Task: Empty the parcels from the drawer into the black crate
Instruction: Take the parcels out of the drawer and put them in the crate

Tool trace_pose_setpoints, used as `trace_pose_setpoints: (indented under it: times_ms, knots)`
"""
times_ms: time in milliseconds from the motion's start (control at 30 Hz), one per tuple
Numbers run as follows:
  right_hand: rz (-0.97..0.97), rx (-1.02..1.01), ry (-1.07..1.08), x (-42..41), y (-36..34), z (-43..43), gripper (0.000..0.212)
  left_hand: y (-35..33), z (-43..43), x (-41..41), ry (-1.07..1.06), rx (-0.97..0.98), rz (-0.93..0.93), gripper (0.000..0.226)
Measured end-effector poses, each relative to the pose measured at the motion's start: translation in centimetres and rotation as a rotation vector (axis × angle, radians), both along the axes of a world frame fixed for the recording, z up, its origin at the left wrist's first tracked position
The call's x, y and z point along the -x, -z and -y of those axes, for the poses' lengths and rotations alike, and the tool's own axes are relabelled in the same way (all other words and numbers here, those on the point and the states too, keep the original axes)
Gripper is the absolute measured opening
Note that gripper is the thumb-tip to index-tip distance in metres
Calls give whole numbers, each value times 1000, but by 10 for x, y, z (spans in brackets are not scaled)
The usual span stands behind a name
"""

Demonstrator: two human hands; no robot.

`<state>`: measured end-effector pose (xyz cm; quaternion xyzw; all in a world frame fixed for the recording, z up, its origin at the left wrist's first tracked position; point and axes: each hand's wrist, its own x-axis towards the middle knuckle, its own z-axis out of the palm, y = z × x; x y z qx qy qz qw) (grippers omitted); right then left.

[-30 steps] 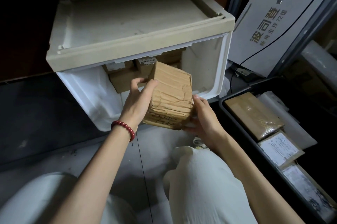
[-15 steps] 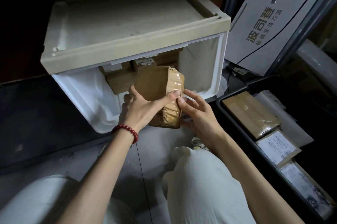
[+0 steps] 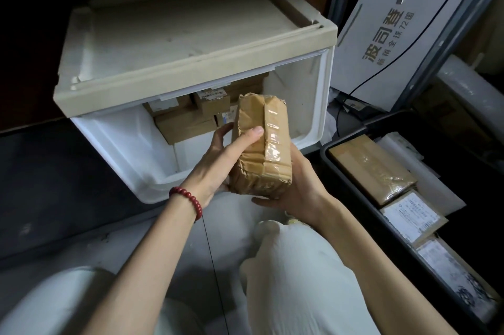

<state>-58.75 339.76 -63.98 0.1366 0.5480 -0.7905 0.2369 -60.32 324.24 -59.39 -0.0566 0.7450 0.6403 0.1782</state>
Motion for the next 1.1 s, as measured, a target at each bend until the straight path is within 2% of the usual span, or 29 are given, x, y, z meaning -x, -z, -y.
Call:
trace_pose_setpoints:
  times_ms: [67,233,367,433,533,567,633,800,967,1100]
  knots:
    - [24,-2,36,0,1,2,71,0,0,2,-8,33,-30,79]
    - [-53,-88,70,-1,2,0,70,0,-1,3,-71,229,-128,86]
    - [-40,-119,118,-2,4,-2,50,-2,-2,7,-139,362,-199,90]
    - [-22,-103,181,-2,5,-3,57,-1,-3,8,-160,408,-217,90]
    - [-15,-67,237,-5,2,-9,65,3,-8,8,-158,430,-251,65]
    - [-11,-63,256,-8,0,-14,65,2,-11,7,-134,457,-263,59]
    - [-9,-62,301,-15,-3,-26,64,-1,-18,4,-63,477,-264,59]
    - [-72,-90,400,-29,-16,-63,64,-22,-53,3,93,307,-237,67]
    - [-162,-136,566,-58,-34,-123,61,-59,-124,11,224,418,-370,55]
    - [-220,-193,687,-92,-43,-182,78,-68,-191,-2,371,425,-397,50]
